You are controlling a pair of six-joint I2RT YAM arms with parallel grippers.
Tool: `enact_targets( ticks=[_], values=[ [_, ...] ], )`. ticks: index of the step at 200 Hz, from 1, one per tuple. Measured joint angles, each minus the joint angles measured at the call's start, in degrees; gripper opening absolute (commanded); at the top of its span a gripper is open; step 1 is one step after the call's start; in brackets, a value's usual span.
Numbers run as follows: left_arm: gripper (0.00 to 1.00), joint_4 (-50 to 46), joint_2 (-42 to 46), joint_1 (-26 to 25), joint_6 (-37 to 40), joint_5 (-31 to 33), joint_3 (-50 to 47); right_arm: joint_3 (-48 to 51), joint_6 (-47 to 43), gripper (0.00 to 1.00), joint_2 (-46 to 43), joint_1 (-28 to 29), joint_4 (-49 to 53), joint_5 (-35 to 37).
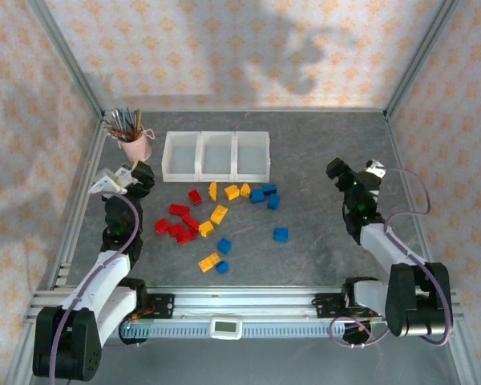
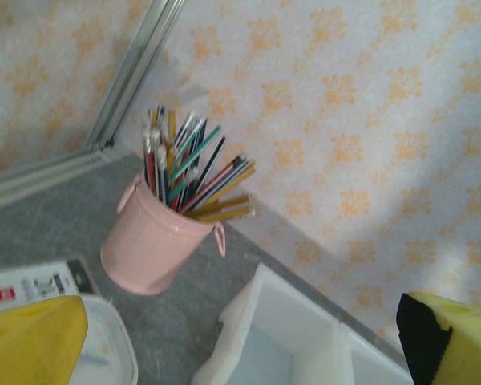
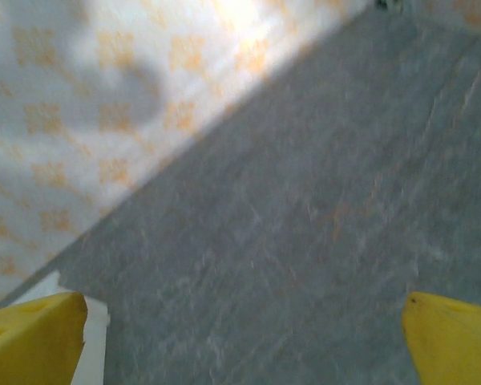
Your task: Sort the legos into containers by color
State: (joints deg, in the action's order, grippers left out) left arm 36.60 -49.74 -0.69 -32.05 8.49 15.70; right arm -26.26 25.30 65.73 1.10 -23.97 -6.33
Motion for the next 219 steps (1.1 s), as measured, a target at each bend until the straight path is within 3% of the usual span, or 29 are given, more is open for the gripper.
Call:
enact_targets(
  ticks=[27, 48, 125, 171, 219],
  values=[
    [0.99, -7.89, 0.55, -0.42, -4.13, -3.50, 1.18, -4.50, 0.70, 1.00, 0.57, 3.37, 7.87, -2.10],
    [0.99, -14.08, 0.90, -3.91, -6.03, -5.16, 3.13, -7.65, 0.68, 1.00, 0.63, 5.31, 12.52, -3.39],
    [0.99, -36.33, 1.57, -28.89, -11.04, -6.36, 10.56, -9.92, 0.94, 1.00, 0.63, 19.12, 29.62, -4.20],
    [0.93, -46.53, -5.38, -46.18, -15.69, -3.58, 16.48, -9.64, 3.10, 1.00, 0.63, 27.69, 33.99, -4.28],
    [0.88, -56.06, -16.46, -55.10, -19.19, -0.61, 24.13, -8.48, 4.85, 1.00, 0.63, 34.77, 35.58, -4.72]
  ],
)
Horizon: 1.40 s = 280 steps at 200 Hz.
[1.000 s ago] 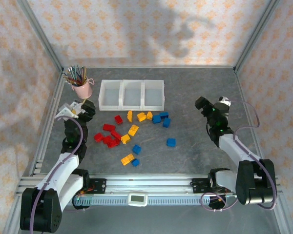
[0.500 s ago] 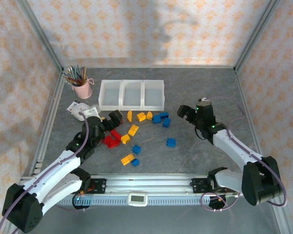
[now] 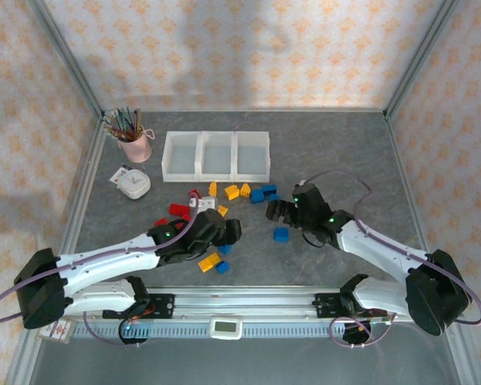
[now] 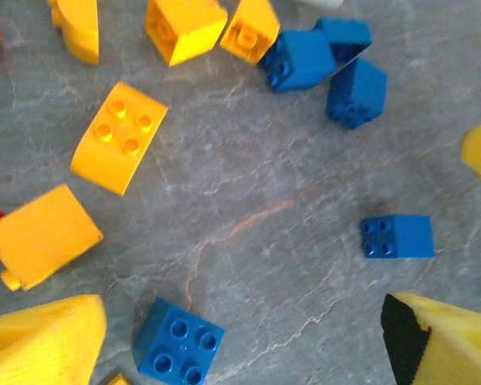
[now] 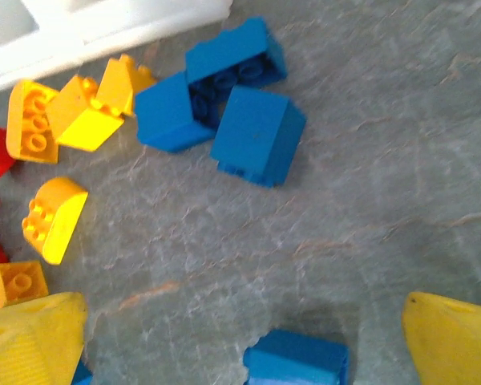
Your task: Sort the legos into containers by color
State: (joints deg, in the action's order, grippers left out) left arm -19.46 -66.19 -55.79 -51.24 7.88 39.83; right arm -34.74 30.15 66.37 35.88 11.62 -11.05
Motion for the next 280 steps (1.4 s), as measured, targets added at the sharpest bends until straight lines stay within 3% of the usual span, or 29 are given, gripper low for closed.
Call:
enact_targets(
  ticks=[44, 142, 243, 280],
  values=[
    [0.81, -4.39, -6.21, -1.86, -0.11, 0.28, 1.75, 1.75, 1.22, 1.00, -0.59, 1.09, 0.04, -0.35],
    [0.65, -4.74, -19.19, -1.86, 3.89, -0.17, 5.25, 2.58, 1.40, 1.00, -2.60, 1.09, 0.39, -0.37],
    [0.23, -4.00, -21.29, -1.86, 5.03, -0.24, 5.25, 3.50, 1.55, 1.00, -2.60, 1.09, 0.42, -0.59],
    [0.18, -5.66, -18.71, -1.86, 4.81, 1.27, 6.27, 1.92, 1.51, 1.00, -2.60, 1.09, 0.46, -0.83]
  ],
)
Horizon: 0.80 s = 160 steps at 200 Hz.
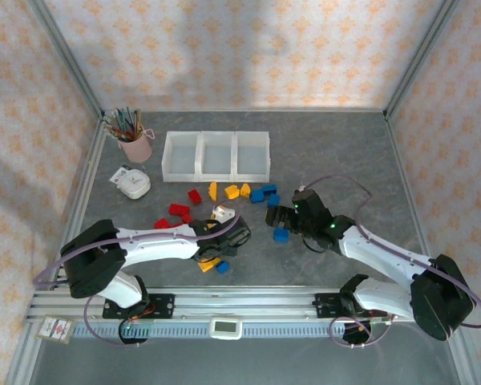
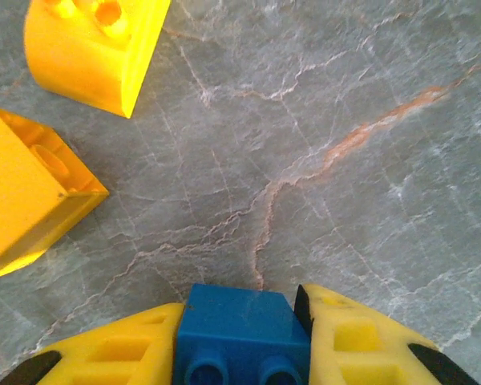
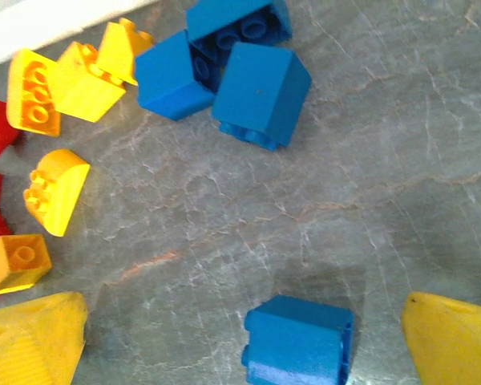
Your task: Sort the legos into containers by color
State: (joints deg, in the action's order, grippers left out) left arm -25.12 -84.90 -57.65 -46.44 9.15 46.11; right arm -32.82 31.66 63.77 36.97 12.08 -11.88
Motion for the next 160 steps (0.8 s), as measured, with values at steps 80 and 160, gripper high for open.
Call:
enact_targets(
  ticks=[80, 160],
  values=[
    [0.16, -1.03, 12.83, 13.86, 3.34, 7.23, 8.96, -8.85, -1.55, 1.00, 5.40, 0.00, -1.81, -1.11],
    [0.15, 4.48, -0.15, 37.07, 12.22, 7.39, 18.21, -16.41, -4.07, 1.00, 15.78, 0.00, -4.98, 0.33]
  ],
)
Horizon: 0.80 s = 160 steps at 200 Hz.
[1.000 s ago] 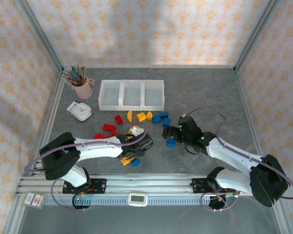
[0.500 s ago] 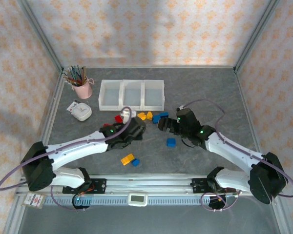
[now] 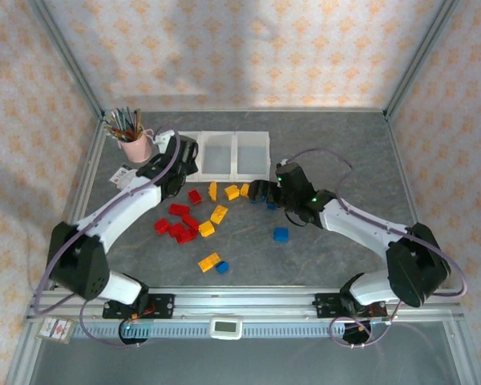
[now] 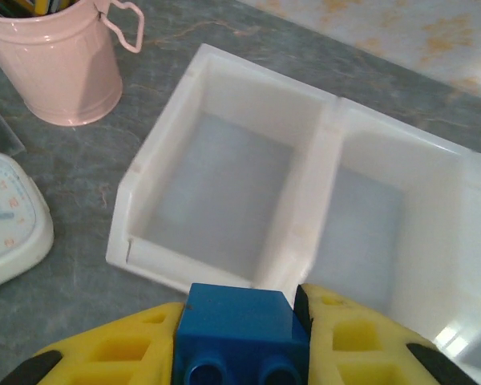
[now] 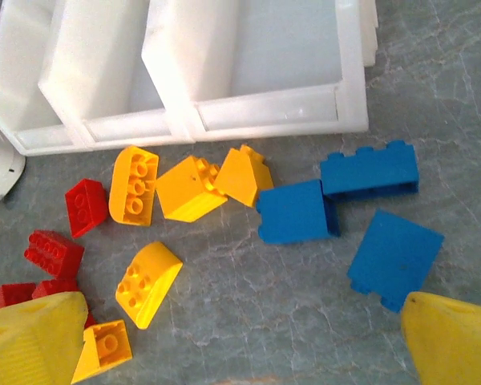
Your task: Sort the legos into containers by color
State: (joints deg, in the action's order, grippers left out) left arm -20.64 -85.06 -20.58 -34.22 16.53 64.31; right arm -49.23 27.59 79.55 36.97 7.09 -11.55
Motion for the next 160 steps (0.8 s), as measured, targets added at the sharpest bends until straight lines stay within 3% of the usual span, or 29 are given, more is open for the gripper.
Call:
enact_targets(
  ticks=[30, 73, 128, 160],
  values=[
    [0.19, 2.43, -10.19, 3.50, 2.43, -0.87, 4.70, -1.70, -0.83, 1.00, 2.34, 0.00, -0.61, 0.33],
    [0.43, 3.43, -20.00, 5.42, 5.01, -1.42, 10.67, -2.01, -1.55, 1.00, 2.84, 0.00, -0.66, 1.29],
    [0.57, 3.34, -21.20, 5.95, 6.82, -1.73, 14.03, -2.38, -2.82, 1.00, 2.82, 0.00, -0.28, 2.25],
    [0.60, 2.12, -18.51, 5.95, 7.13, -3.91, 13.11, -2.38, -3.65, 1.00, 1.97, 0.00, 1.49, 2.29]
  ],
)
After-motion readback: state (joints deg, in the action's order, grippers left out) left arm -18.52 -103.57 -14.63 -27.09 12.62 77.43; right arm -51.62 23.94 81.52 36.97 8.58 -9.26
